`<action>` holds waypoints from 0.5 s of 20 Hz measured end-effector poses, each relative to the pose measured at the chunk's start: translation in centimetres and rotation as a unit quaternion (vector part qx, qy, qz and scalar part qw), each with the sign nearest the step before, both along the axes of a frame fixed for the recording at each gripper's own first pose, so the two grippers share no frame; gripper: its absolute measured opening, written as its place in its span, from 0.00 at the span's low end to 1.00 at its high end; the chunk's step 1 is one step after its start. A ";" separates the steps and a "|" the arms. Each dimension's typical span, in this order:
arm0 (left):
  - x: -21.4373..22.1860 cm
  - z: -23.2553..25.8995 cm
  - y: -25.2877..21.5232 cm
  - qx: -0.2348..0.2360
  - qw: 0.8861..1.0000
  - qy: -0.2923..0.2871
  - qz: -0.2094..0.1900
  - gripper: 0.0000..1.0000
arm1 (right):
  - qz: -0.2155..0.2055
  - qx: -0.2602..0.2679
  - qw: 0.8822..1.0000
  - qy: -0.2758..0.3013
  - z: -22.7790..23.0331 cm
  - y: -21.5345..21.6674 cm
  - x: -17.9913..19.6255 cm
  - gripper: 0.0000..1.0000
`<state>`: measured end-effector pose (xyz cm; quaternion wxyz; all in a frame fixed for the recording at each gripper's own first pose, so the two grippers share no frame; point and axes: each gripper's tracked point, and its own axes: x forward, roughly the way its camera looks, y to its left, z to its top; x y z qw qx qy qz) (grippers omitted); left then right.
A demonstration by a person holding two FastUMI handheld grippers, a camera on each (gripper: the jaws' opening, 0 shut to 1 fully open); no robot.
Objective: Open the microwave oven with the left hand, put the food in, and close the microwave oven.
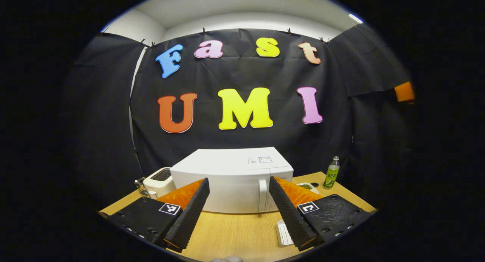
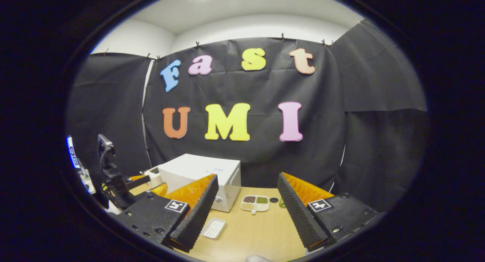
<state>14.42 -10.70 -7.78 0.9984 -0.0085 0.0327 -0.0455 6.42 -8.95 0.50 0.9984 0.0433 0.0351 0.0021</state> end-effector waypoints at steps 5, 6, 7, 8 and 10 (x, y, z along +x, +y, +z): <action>-7.4 5.8 3.3 0.007 1.000 -0.026 0.001 0.96 | -0.023 -0.001 1.000 -0.009 0.2 2.1 -3.6 1.00; -8.8 6.9 4.3 0.005 0.999 -0.033 0.007 0.96 | -0.027 -0.003 1.000 -0.009 0.1 2.6 -4.4 1.00; -10.3 7.9 4.9 0.000 0.999 -0.041 0.007 0.96 | -0.032 -0.003 0.999 -0.010 0.0 3.1 -5.2 1.00; -11.7 8.7 5.6 -0.005 0.999 -0.046 0.009 0.96 | -0.038 -0.003 0.999 -0.012 0.1 3.6 -6.0 0.92; -13.8 9.8 7.0 -0.012 0.998 -0.055 0.011 0.96 | -0.044 -0.003 0.999 -0.012 0.0 4.6 -7.6 0.92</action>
